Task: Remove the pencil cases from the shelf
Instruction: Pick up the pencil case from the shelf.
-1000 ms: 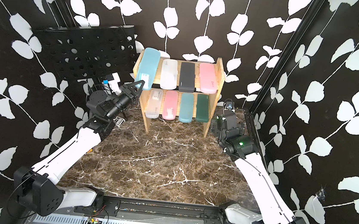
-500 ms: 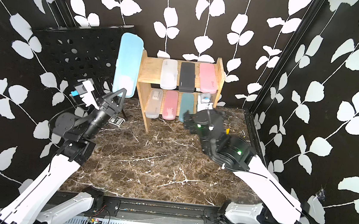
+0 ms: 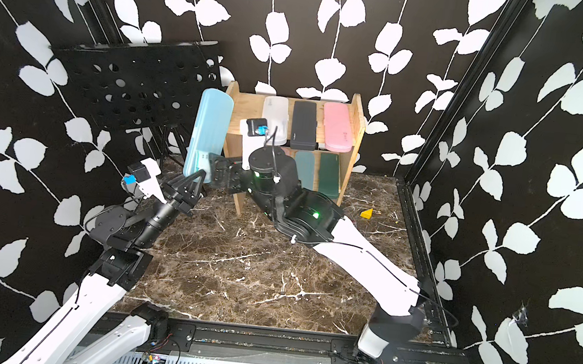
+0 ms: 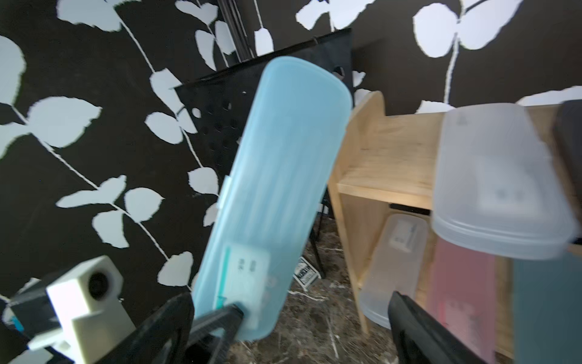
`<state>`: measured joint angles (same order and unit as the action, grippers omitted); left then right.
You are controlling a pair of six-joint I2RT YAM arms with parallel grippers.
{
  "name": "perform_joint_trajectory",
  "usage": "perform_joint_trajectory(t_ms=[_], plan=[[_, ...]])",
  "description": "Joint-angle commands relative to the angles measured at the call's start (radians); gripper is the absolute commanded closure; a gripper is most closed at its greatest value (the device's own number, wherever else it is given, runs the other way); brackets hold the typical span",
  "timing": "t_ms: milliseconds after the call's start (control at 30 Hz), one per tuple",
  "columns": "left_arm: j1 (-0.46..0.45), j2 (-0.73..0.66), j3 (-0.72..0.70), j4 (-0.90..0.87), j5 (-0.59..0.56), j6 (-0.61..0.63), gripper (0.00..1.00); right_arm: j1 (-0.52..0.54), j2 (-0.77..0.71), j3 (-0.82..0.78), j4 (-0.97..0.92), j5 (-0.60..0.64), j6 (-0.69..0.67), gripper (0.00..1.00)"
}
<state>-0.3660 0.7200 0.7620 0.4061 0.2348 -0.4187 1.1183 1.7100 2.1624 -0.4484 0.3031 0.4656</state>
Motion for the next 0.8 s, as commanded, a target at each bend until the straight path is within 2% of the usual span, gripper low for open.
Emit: perform_joint_trajectory(t_ms=[0,267,467,767], plan=[[-0.007,-0.039,-0.001,0.044,-0.012,0.035,1.00,-0.003,0.068,0.128,0.059,-0.145,0.091,0.01],[-0.007,-0.070,-0.014,0.040,-0.008,0.045,1.00,-0.050,0.164,0.208,0.096,-0.226,0.208,0.01],[-0.007,-0.087,-0.029,0.038,-0.012,0.047,1.00,-0.054,0.234,0.309,0.053,-0.223,0.213,0.01],[-0.006,-0.097,-0.036,0.019,-0.006,0.050,1.00,-0.055,0.273,0.355,0.012,-0.186,0.208,0.01]])
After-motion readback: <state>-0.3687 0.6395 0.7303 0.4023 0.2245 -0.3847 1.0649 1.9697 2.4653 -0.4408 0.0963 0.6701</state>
